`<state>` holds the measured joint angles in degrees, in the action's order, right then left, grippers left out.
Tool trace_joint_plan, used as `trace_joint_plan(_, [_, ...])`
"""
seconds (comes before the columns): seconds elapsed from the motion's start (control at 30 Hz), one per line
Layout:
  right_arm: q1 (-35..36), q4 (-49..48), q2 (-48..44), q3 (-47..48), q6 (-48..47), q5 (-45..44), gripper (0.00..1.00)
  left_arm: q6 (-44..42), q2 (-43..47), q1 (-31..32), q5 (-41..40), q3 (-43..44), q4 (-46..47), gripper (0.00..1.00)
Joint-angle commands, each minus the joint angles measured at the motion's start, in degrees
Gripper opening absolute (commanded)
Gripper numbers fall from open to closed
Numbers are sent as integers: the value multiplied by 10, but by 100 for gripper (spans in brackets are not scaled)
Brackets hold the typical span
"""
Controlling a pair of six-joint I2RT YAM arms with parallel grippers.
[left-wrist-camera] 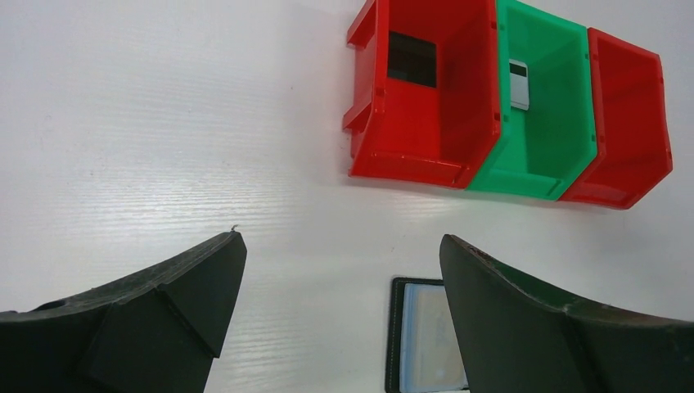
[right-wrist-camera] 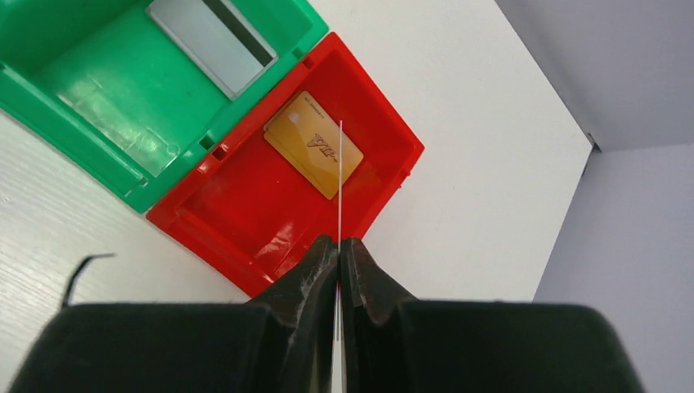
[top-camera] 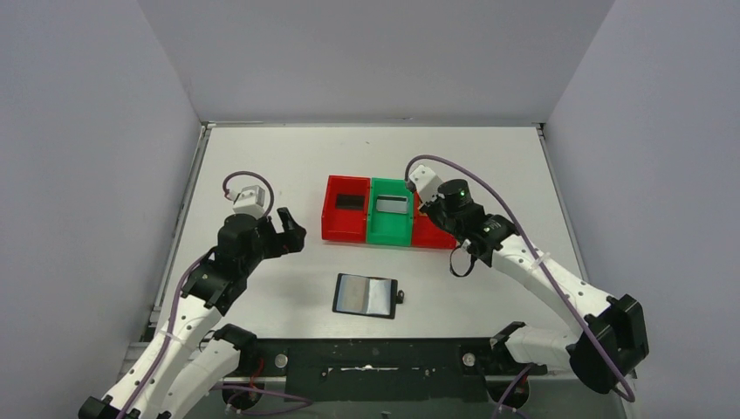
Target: Take the credit cards out of the card holder
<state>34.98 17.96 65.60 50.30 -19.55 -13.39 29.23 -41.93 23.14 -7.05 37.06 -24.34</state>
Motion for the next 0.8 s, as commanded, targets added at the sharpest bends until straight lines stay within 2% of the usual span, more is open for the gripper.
trace_joint_plan(0.0, [-36, 39, 48, 66, -112, 122, 0, -12, 16, -5, -14, -9, 40, 91])
trace_joint_plan(0.43, [-90, 117, 143, 123, -310, 194, 0, -15, 26, -5, -4, -15, 48, 91])
trace_joint_plan(0.77, [-97, 52, 211, 132, -361, 179, 0, -16, 22, -6, 4, -17, 51, 91])
